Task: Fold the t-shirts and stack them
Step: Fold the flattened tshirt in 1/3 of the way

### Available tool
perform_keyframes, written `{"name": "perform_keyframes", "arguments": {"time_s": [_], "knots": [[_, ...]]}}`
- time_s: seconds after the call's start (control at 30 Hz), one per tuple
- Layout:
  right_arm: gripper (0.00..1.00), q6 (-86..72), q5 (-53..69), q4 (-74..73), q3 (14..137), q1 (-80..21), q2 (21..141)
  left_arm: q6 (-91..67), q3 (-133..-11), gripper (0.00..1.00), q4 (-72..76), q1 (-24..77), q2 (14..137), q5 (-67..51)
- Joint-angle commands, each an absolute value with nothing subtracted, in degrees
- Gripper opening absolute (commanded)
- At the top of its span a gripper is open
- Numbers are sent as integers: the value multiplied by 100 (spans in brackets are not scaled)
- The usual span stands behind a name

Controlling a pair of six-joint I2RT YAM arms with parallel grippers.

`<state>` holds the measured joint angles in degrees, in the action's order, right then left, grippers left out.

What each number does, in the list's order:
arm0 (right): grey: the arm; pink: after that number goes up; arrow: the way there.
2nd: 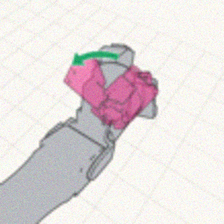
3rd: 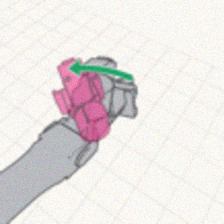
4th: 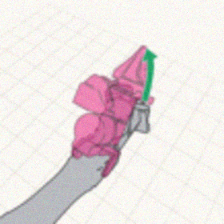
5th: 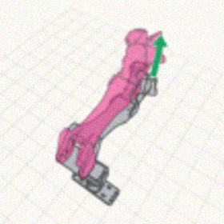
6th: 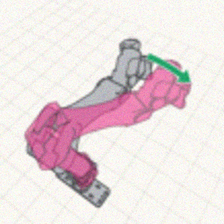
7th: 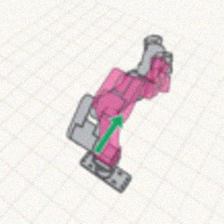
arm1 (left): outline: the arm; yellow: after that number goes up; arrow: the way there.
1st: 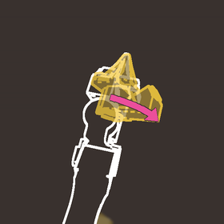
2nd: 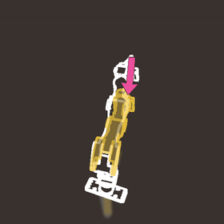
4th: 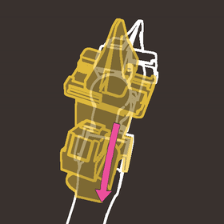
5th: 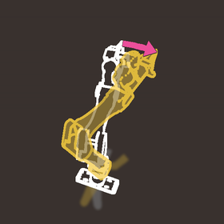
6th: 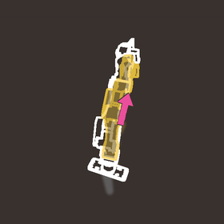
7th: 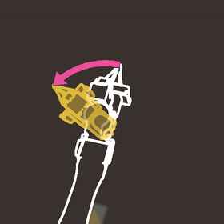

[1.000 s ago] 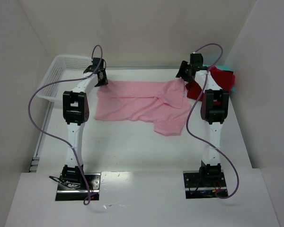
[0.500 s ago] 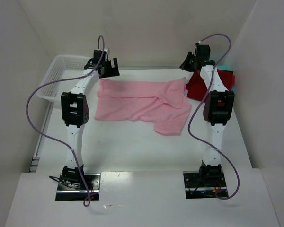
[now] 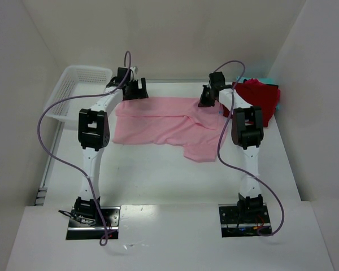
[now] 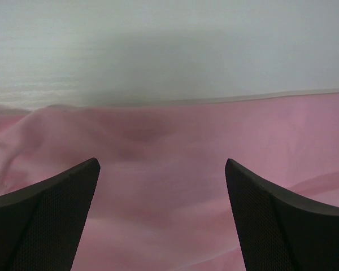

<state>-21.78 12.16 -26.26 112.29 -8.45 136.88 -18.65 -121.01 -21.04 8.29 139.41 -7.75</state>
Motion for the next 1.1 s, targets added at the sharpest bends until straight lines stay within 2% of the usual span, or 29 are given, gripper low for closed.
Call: {"name": "perform_keyframes", "arguments": {"time_s": [0.0, 0.4, 0.63, 0.87, 0.9, 1.0, 1.07], "knots": [[0, -2039, 642, -2725, 11188, -765, 13641, -1731, -12683, 99, -2276, 809, 14352, -765], [0, -1986, -272, -3568, 11136, -712, 13641, -2012, -13482, 99, -2979, 704, 14985, -361], [0, -2039, -632, -3569, 10170, -440, 13071, -2013, -13842, 99, -3164, 703, 15196, -360], [0, -1986, -450, -3411, 9545, 52, 12552, -2013, -14220, 99, -3401, 703, 15390, -360], [3, -1925, -396, -3410, 9545, 53, 12481, -2013, -14221, 99, -3454, 703, 15451, -360], [3, -1872, -150, -3357, 9860, 53, 12428, -2013, -14326, 99, -3454, 703, 15451, -413], [8, -1872, 130, -3305, 9992, 53, 12367, -1960, -14396, 99, -3515, 703, 15451, -413]]}}
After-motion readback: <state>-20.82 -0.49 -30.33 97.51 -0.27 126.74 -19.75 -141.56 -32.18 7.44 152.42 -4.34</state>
